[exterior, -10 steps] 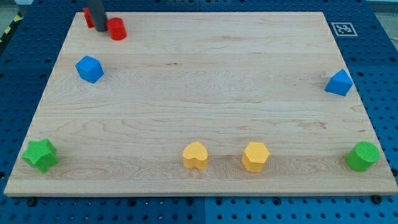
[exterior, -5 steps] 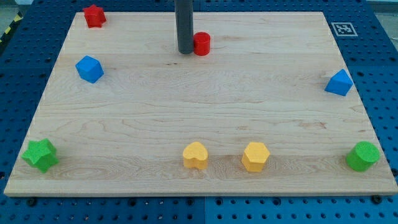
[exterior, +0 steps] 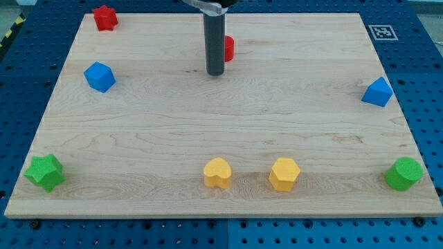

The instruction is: Put the red circle at the top center of the board

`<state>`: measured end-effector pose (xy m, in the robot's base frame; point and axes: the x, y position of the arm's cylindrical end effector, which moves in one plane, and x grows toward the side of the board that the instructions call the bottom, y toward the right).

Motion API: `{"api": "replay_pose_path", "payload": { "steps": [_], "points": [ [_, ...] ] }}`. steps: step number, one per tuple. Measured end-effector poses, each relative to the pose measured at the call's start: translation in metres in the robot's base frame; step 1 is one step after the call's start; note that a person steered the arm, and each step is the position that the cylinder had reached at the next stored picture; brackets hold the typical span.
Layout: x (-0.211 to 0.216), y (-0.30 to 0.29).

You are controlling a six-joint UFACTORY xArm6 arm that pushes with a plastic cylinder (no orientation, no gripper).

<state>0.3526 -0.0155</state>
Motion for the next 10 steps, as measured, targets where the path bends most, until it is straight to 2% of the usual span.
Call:
{"api": "replay_pose_path", "payload": {
  "steps": [2, 4, 5, 8, 10],
  "points": [
    [-0.032, 0.018],
    [-0.026, 0.064],
    [-0.027, 0.056],
    [-0.069, 0.047],
    [-0.05, 0.047]
  ]
}}
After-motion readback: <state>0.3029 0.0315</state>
